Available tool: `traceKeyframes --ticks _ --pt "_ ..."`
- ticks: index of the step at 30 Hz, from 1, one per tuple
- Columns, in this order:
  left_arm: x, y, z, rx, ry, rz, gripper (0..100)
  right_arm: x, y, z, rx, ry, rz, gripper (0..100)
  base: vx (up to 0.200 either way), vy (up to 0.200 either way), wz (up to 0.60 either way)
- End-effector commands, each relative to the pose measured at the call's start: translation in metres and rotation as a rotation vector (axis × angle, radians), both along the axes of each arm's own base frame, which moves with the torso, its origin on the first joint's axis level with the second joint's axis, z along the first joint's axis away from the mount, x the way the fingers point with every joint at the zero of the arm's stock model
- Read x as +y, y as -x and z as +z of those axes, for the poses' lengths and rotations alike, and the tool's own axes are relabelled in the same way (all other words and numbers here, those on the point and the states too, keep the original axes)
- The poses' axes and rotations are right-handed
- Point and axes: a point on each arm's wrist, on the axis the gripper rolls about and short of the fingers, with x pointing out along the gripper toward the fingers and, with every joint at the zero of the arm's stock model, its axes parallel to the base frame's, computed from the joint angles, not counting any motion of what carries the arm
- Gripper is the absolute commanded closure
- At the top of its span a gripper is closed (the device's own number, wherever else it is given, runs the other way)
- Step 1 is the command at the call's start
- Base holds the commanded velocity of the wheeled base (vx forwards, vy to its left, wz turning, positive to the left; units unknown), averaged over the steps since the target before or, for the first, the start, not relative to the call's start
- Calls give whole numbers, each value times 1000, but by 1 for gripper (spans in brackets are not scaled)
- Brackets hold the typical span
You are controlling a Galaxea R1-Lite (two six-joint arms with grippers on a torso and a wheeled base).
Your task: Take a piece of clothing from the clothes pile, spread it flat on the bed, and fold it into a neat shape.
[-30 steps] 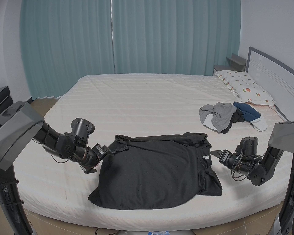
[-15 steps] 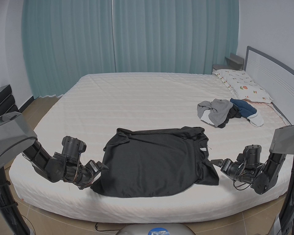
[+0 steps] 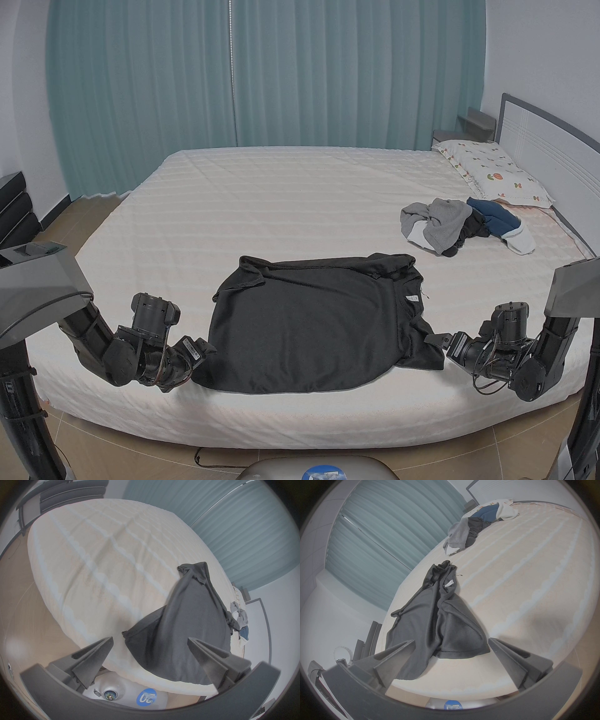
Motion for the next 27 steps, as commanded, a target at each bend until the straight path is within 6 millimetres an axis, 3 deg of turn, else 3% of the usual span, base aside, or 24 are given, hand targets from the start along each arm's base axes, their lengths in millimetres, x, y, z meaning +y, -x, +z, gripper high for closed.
traceKeyframes --ticks 1,16,17,27 --pt "-2 0 -17 42 -17 -2 0 3 0 -3 -5 0 11 0 0 0 0" --pt "-4 -6 -22 35 -18 -5 0 8 -1 -7 -10 3 25 0 0 0 0" --pt "-4 -6 -22 35 -18 -5 100 8 -1 -7 -10 3 25 0 0 0 0" --pt "-2 -3 -22 46 -25 -3 100 8 0 -7 -11 4 26 0 0 0 0"
